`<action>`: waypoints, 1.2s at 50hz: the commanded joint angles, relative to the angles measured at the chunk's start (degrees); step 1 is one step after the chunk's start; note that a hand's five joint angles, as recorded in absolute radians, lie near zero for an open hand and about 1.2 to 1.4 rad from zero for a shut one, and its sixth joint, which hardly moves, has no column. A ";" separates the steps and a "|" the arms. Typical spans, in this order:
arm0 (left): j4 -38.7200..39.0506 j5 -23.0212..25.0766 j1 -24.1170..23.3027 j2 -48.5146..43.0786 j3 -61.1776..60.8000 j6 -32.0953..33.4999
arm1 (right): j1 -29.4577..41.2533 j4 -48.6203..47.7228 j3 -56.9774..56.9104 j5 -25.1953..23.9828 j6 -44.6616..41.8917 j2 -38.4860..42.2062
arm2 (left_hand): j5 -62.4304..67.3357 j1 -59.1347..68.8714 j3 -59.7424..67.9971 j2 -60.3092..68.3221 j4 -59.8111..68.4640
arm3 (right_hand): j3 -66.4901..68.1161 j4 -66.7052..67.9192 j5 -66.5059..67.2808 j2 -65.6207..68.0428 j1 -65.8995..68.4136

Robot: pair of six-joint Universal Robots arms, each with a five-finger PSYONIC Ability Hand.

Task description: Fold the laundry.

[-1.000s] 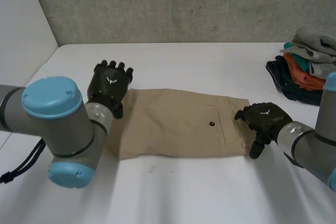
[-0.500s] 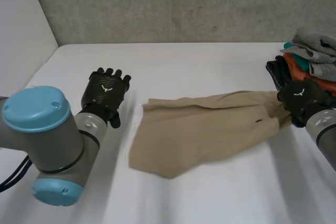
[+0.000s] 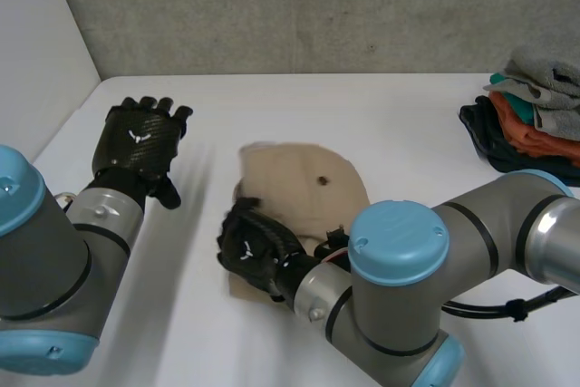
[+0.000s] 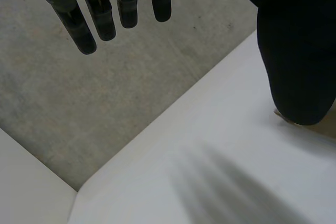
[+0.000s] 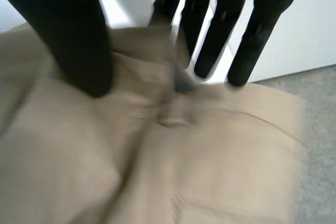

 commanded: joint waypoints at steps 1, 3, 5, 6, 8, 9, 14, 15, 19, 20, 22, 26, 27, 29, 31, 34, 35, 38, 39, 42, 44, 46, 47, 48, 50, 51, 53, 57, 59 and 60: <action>0.65 -0.39 0.35 -0.68 6.29 -0.18 | -1.76 -1.13 -1.02 0.41 17.37 -7.18 | -2.37 -0.32 -2.15 -1.59 -1.45 | -25.50 -27.09 -25.48 -23.91 -21.75; 0.65 -0.48 -0.09 -1.03 7.96 -0.54 | -3.60 -1.22 0.29 0.50 29.19 -11.39 | -2.21 -0.15 -1.98 -1.43 -1.28 | -25.50 -27.09 -25.48 -23.91 -21.75; 0.65 -0.48 -0.97 -1.47 10.60 -1.94 | -4.66 -1.13 1.18 0.94 36.09 -13.95 | -2.20 -0.15 -1.98 -1.42 -1.28 | -25.50 -27.09 -25.48 -23.91 -21.75; 0.65 -0.48 -1.75 -1.91 11.56 -2.81 | -5.97 -0.95 2.22 1.20 42.82 -16.14 | -1.87 0.19 -1.65 -1.09 -0.95 | -25.50 -27.09 -25.48 -23.91 -21.75; 0.21 -0.30 -4.65 -3.92 14.28 -5.45 | -8.08 -0.51 3.28 1.99 48.49 -18.35 | -1.36 0.69 -1.14 -0.58 -0.44 | -25.50 -27.09 -25.48 -23.91 -21.75; 0.04 -0.21 -5.97 -4.80 15.43 -6.33 | -9.31 -0.08 3.72 2.78 50.61 -19.40 | -1.36 0.69 -1.14 -0.58 -0.44 | -25.50 -27.09 -25.48 -23.91 -21.75; -4.26 0.14 -13.53 -11.22 21.32 -9.24 | -19.15 7.46 5.75 8.49 55.02 -22.84 | -1.36 0.69 -1.14 -0.58 -0.44 | -25.50 -27.09 -25.48 -23.91 -21.75; -6.97 0.14 -15.19 -13.49 23.07 -9.41 | -20.13 8.53 5.58 8.59 54.85 -22.84 | -1.36 0.69 -1.14 -0.58 -0.44 | -25.50 -27.09 -25.48 -23.91 -21.75; -13.04 -0.74 -17.58 -19.38 26.76 -10.20 | -21.98 12.05 3.82 6.48 54.67 -20.13 | -1.36 0.69 -1.14 -0.58 -0.44 | -25.50 -27.09 -25.48 -23.91 -21.75; -14.02 -0.91 -17.76 -20.53 27.30 -10.55 | -22.07 12.49 3.21 5.70 54.67 -18.73 | -1.36 0.69 -1.14 -0.58 -0.44 | -25.50 -27.09 -25.48 -23.91 -21.75; -15.86 -2.14 -17.85 -22.73 28.00 -11.34 | -22.07 14.15 1.37 2.72 54.58 -14.52 | -1.36 0.69 -1.14 -0.58 -0.44 | -25.50 -27.09 -25.48 -23.91 -21.75; -18.59 -8.19 -18.02 -25.99 28.18 -12.32 | -22.16 17.85 -1.45 -2.22 52.92 -8.35 | -1.20 0.86 -0.97 -0.42 -0.27 | -25.50 -27.09 -25.48 -23.91 -21.75; -18.86 -8.82 -18.02 -26.25 28.18 -12.31 | -22.25 18.47 -2.07 -2.74 52.22 -6.86 | -1.20 0.86 -0.97 -0.42 -0.27 | -25.50 -27.09 -25.48 -23.91 -21.75; -19.21 -9.79 -17.67 -26.87 27.66 -12.14 | -21.90 19.09 -3.29 -2.93 49.85 -2.74 | -1.20 0.86 -0.97 -0.42 -0.27 | -25.50 -27.09 -25.48 -23.91 -21.75; -20.09 -9.88 -17.41 -27.92 27.22 -12.05 | -21.72 19.00 -3.74 -2.31 48.18 -0.70 | -1.20 0.86 -0.97 -0.42 -0.27 | -25.50 -27.09 -25.48 -23.91 -21.75; -21.66 -9.62 -17.06 -29.76 27.04 -11.96 | -21.63 19.17 -4.44 0.49 44.40 1.94 | -0.19 1.87 0.04 0.59 0.73 | -25.50 -27.09 -25.48 -23.91 -21.75; -22.11 -9.36 -16.88 -30.21 27.13 -11.96 | -21.63 19.18 -4.62 1.37 43.34 2.38 | -0.19 1.87 0.04 0.59 0.74 | -25.50 -27.09 -25.48 -23.91 -21.75; -23.51 -8.48 -16.18 -31.18 27.91 -11.96 | -21.63 18.65 -4.71 4.89 39.82 2.91 | 1.31 3.37 1.54 2.09 2.23 | -25.50 -27.09 -25.48 -23.91 -21.75; -23.69 -8.13 -16.00 -31.18 28.00 -11.96 | -21.63 18.21 -4.71 5.42 39.47 2.65 | 2.33 4.38 2.55 3.11 3.25 | -25.50 -27.09 -25.48 -23.91 -21.75; -24.22 -6.11 -15.56 -30.22 29.05 -11.88 | -21.81 15.67 -4.45 6.65 38.76 1.24 | 3.68 5.74 3.91 4.46 4.60 | -25.50 -27.09 -25.48 -23.91 -21.75; -24.66 -5.05 -15.39 -29.86 29.85 -11.87 | -21.98 14.17 -3.83 6.74 38.32 -0.25 | 3.68 5.74 3.91 4.46 4.60 | -25.50 -27.09 -25.48 -23.91 -21.75; -25.62 -3.22 -15.12 -27.07 31.51 -11.87 | -21.72 12.33 -2.60 7.01 38.23 -3.23 | 3.52 5.57 3.74 4.30 4.44 | -25.50 -27.09 -25.48 -23.91 -21.75; -25.89 -2.59 -15.04 -25.66 32.04 -11.87 | -21.63 11.80 -1.99 7.01 38.41 -4.46 | 3.51 5.57 3.74 4.29 4.44 | -25.50 -27.09 -25.48 -23.91 -21.75; -26.07 -1.98 -14.86 -24.34 32.57 -11.87 | -21.46 10.75 -0.33 6.92 38.58 -7.08 | 3.51 5.57 3.74 4.29 4.44 | -25.50 -27.09 -25.48 -23.91 -21.75; -26.16 0.57 -14.16 -20.56 34.24 -11.79 | -21.19 9.08 2.04 7.09 38.50 -10.26 | 3.68 5.74 3.91 4.46 4.60 | -25.50 -27.09 -25.48 -23.91 -21.75; -26.16 1.71 -13.72 -19.41 34.94 -11.79 | -20.93 8.20 3.10 7.09 38.50 -11.58 | 3.52 5.57 3.74 4.30 4.44 | -25.50 -27.09 -25.48 -23.91 -21.75; -26.33 5.82 -11.71 -16.69 36.87 -11.26 | -19.26 4.42 7.93 7.18 38.59 -16.41 | 3.51 5.57 3.74 4.29 4.44 | -25.50 -27.09 -25.48 -23.91 -21.75; -27.29 16.44 -9.68 -13.96 39.07 -10.03 | -16.19 -3.83 17.42 8.06 38.50 -20.64 | 4.35 6.41 4.58 5.13 5.27 | -25.50 -27.09 -25.48 -23.91 -21.75; -28.35 21.47 -9.32 -13.25 39.87 -9.85 | -14.87 -6.83 20.68 8.59 38.41 -20.65 | 4.36 6.41 4.58 5.14 5.28 | -25.50 -27.09 -25.48 -23.91 -21.75; -29.05 23.93 -9.23 -13.08 40.31 -9.85 | -13.30 -9.28 23.30 9.02 38.41 -20.56 | 4.36 6.41 4.58 5.14 5.28 | -25.50 -27.09 -25.48 -23.91 -21.75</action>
